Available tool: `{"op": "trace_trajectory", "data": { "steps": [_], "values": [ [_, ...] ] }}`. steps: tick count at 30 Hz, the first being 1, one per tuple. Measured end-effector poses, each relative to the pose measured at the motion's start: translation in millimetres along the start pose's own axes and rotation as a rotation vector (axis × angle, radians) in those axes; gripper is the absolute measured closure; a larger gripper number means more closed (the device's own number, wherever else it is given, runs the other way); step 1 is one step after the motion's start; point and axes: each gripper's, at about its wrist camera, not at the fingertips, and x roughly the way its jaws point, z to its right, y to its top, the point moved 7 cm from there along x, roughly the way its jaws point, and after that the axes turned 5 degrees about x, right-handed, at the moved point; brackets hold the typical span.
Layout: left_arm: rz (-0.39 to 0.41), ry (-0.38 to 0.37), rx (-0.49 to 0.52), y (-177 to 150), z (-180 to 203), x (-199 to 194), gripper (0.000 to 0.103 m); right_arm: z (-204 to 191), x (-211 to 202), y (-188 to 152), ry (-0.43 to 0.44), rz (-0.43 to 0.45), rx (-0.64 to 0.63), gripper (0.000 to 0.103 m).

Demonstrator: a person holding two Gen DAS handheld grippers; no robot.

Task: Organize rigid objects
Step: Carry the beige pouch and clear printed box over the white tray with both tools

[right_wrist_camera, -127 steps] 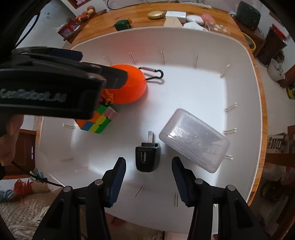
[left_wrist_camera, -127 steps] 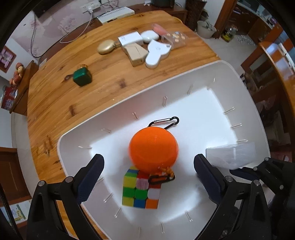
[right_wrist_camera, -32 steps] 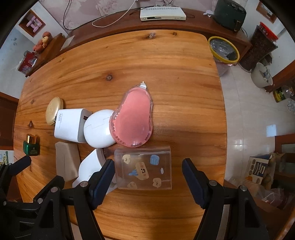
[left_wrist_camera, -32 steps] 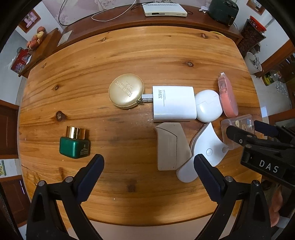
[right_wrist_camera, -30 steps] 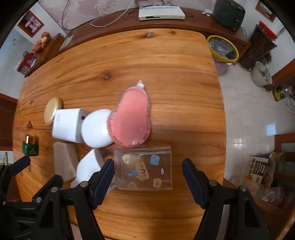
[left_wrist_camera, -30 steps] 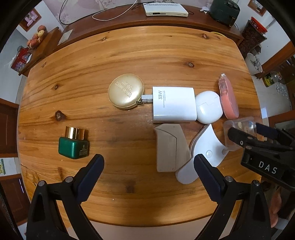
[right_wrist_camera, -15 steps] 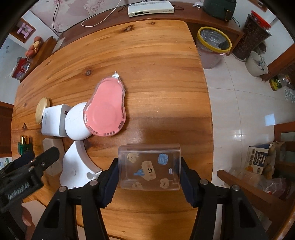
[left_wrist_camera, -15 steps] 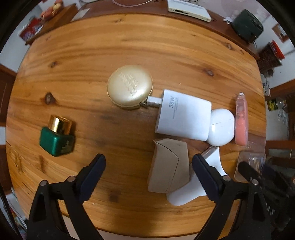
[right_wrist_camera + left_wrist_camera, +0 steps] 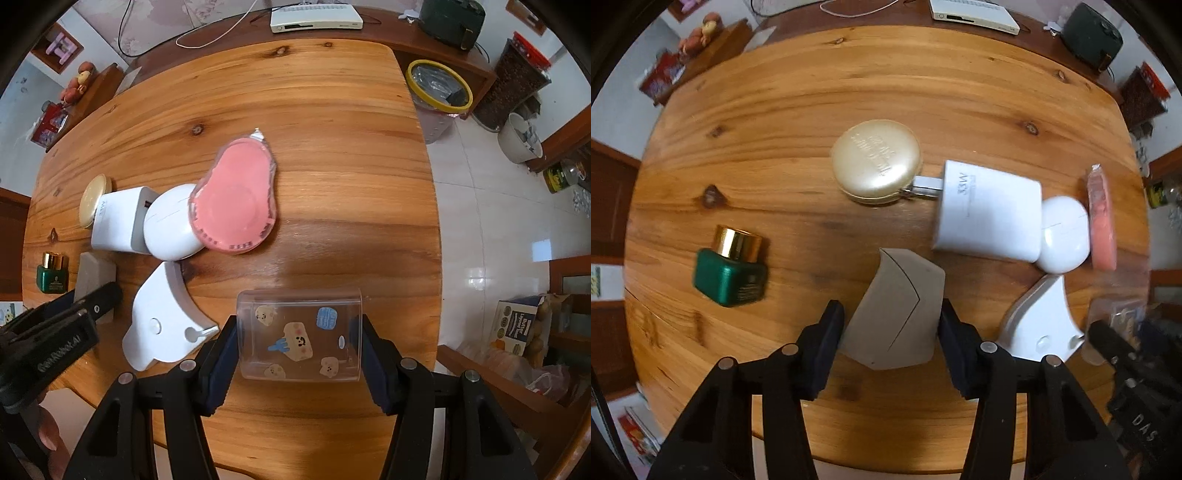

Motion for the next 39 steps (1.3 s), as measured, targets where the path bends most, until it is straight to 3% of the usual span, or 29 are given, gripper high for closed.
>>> {"op": "trace_trajectory", "data": {
  "steps": [7,14,21,30,39],
  "values": [
    [0.044,0.004,0.02,-5,-22,-22,0.049,-9,-9,-4,0.024,0.012,-0.015,0.043],
    [0.143,-0.021,0.103,-24,-34,-92,0.049,-24,-43,-10,0.064,0.056,-0.022,0.043],
    [0.249,-0.035,0.229,-54,-42,-167,0.049,-45,-111,-32,0.094,0.176,-0.064,0.043],
    [0.318,-0.062,0.386,-132,-66,-224,0.048,-86,-195,-93,0.143,0.315,-0.124,0.043],
    [0.314,-0.111,0.452,-187,-88,-226,0.048,-137,-211,-186,0.159,0.305,-0.233,0.043]
  ]
}}
